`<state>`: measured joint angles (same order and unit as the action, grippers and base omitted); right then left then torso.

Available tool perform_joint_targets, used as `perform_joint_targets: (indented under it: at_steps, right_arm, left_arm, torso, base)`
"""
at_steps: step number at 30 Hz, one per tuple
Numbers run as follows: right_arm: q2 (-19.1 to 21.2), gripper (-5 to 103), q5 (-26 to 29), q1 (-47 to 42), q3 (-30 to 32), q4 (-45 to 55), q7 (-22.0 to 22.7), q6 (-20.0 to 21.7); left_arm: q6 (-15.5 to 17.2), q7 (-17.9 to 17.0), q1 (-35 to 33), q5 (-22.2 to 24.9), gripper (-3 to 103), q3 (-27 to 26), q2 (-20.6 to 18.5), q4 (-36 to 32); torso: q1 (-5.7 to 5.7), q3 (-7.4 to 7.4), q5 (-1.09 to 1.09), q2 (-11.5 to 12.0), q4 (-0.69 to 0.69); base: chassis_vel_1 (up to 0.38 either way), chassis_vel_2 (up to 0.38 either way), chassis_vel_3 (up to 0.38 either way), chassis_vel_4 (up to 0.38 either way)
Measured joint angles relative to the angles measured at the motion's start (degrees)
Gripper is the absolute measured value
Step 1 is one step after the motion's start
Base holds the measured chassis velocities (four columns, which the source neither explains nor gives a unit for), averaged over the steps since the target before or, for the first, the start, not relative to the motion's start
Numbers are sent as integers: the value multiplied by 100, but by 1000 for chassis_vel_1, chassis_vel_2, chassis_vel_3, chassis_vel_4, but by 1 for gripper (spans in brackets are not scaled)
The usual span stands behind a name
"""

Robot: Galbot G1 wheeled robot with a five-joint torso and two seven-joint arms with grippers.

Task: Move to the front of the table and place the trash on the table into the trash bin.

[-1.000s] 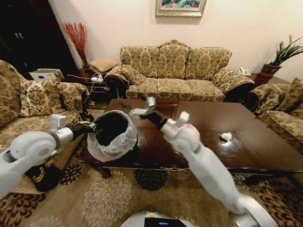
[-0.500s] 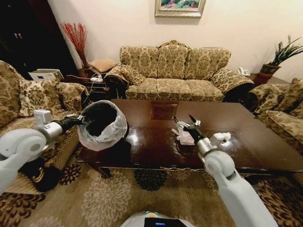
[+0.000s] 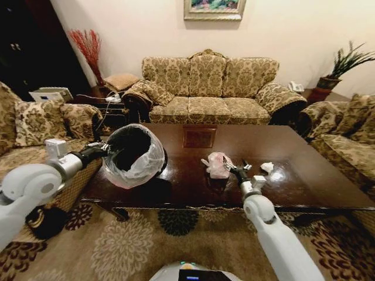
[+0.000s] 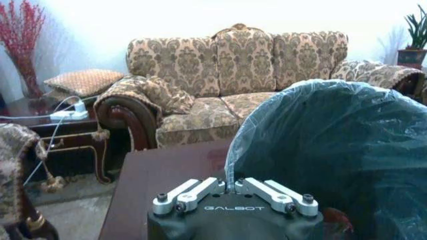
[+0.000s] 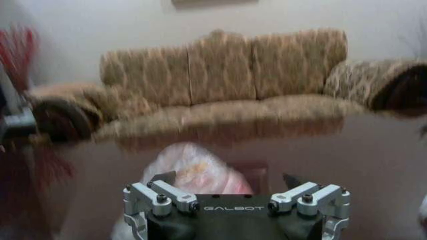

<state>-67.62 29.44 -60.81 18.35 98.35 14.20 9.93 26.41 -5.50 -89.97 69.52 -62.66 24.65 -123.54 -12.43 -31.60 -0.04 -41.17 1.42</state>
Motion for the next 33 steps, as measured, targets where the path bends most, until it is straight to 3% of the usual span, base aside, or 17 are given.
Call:
perform_joint_targets:
  at_steps: [5,33]
  right_arm:
    - [-93,102,65,298,-130,-684,-132,229]
    - [-64,31,580,304,-111,-602,-400,528]
  left_arm:
    - [-61,-10,-5,-5,2,2,55,-13]
    - [-182,45,-41,28,2,-66,8,-8]
  torso:
    - [0,1,4,0,4]
    - [0,0,6,0,-1]
  base:
    - [0,0,0,0]
    - [0,0,0,0]
